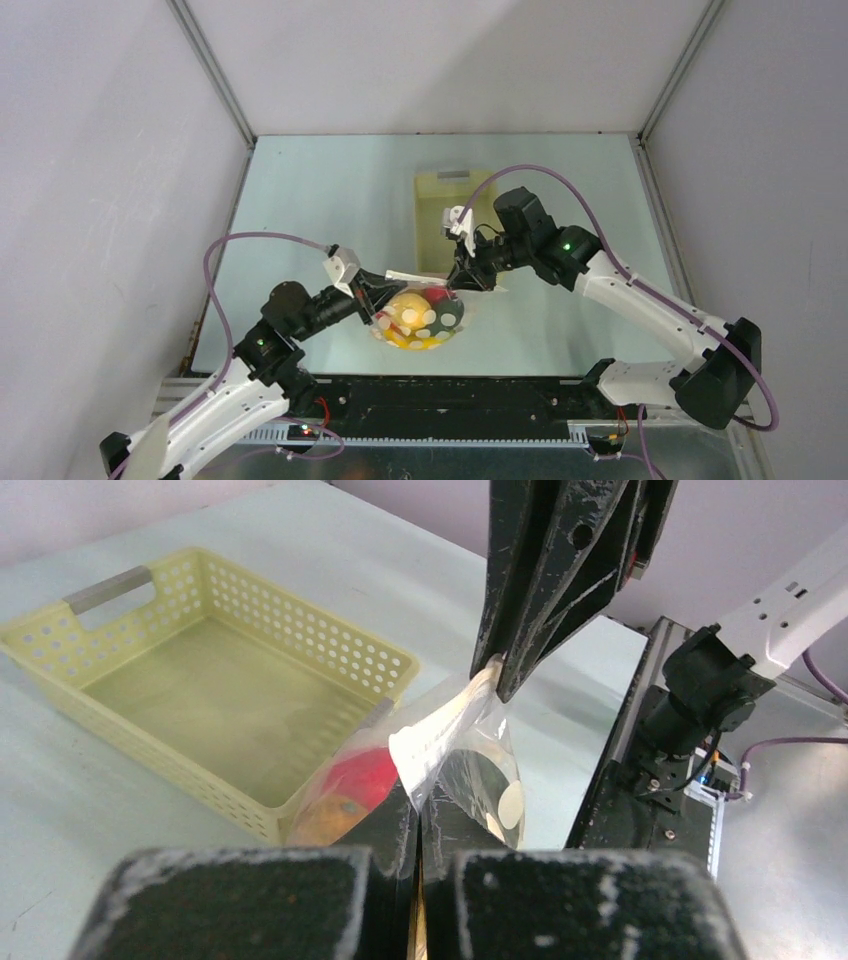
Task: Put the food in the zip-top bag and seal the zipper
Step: Zip the zipper food storage bag at the center of the board.
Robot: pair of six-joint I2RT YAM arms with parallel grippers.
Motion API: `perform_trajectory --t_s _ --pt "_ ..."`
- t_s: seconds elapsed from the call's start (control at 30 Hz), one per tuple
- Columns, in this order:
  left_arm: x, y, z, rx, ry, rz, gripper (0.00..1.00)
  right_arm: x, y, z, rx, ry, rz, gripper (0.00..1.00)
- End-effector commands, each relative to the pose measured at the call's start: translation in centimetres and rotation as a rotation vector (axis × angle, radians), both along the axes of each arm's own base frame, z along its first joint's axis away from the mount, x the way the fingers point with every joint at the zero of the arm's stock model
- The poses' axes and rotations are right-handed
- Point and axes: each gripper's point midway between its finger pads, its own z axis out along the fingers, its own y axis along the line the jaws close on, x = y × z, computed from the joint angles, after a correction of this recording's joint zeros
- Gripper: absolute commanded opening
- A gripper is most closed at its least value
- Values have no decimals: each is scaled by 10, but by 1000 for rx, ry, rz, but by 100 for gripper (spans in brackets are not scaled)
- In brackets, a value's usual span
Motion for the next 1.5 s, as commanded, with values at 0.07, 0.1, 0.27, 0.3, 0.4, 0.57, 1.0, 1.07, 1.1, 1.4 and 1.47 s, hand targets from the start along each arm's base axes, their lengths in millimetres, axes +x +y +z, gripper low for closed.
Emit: perform_trajectory --t_s 0.07,0.1,0.27,0.3,0.4,0.57,1.0,1.07,1.1,1.4,1.47 --pt "16 16 22 -66 -55 134 0 4 -27 -14 -59 24 -116 1" --pt "18 19 23 -70 -54 151 0 6 -29 -15 -62 24 -131 1" --pt "27 32 22 -82 -34 245 0 7 -42 -23 -63 36 -197 0" --pt "27 33 21 -80 -30 252 0 8 -43 -24 -64 42 -206 0" --pt "31 39 21 -90 -24 296 0 8 -49 -28 -68 46 -234 0" --pt "36 48 21 -100 -15 350 0 8 -54 -30 -57 48 -268 0" --pt "37 59 21 -89 0 403 0 9 -72 -38 -65 44 -343 0" --pt "38 62 19 -75 11 422 0 10 -75 -38 -66 40 -353 0" --pt "39 64 18 -68 16 429 0 9 -75 -37 -64 38 -356 0" --pt "44 78 11 -25 42 508 0 13 -86 -32 -70 -2 -411 0" --pt "43 78 9 -24 45 509 0 12 -87 -29 -62 -12 -411 0"
